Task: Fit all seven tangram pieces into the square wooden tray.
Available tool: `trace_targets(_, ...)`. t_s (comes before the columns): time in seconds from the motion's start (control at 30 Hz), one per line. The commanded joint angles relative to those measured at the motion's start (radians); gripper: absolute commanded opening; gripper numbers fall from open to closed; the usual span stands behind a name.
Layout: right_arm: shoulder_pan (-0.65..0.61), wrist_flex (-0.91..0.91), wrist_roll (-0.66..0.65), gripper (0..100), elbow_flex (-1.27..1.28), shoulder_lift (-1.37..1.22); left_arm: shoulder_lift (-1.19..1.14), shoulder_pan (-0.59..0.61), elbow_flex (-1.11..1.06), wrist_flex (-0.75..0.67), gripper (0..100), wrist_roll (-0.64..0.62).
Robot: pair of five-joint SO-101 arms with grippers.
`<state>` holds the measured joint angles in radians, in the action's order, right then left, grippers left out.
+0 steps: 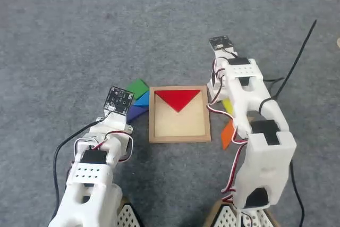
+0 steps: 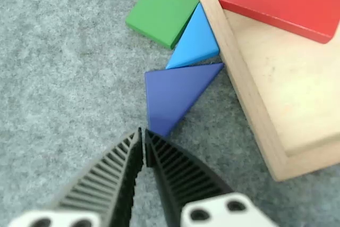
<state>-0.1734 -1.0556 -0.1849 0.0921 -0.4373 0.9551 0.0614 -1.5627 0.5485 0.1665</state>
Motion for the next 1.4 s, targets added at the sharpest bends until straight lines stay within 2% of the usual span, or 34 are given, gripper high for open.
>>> trace_targets(0.0,0.01,-0.028,-0.072,29.2,-0.066,0.045,-0.002,0.0,0.042,-0.015,1,-0.002)
trace_targets(0.1,-0.013,-0.024,-0.104,29.3,-0.078,0.028,-0.002,0.0,0.042,-0.015,1,-0.002)
trace_targets(0.3,-0.031,-0.028,-0.172,37.3,-0.114,-0.045,-0.002,0.0,0.042,-0.015,1,-0.002)
trace_targets(0.4,-0.025,-0.033,-0.212,37.7,-0.13,-0.077,-0.002,0.0,0.042,-0.015,1,-0.002)
trace_targets(0.63,-0.024,-0.048,-0.201,37.6,-0.13,-0.082,-0.002,0.0,0.042,-0.015,1,-0.002)
trace_targets(0.9,-0.024,-0.048,-0.153,25.0,-0.13,-0.087,-0.002,0.0,0.042,-0.015,1,-0.002)
trace_targets(1.17,-0.022,-0.048,-0.112,24.6,-0.129,-0.084,-0.002,0.0,0.042,-0.015,1,-0.002)
trace_targets(1.37,0.024,-0.054,-0.092,24.6,-0.126,-0.047,-0.002,0.0,0.042,-0.015,1,-0.002)
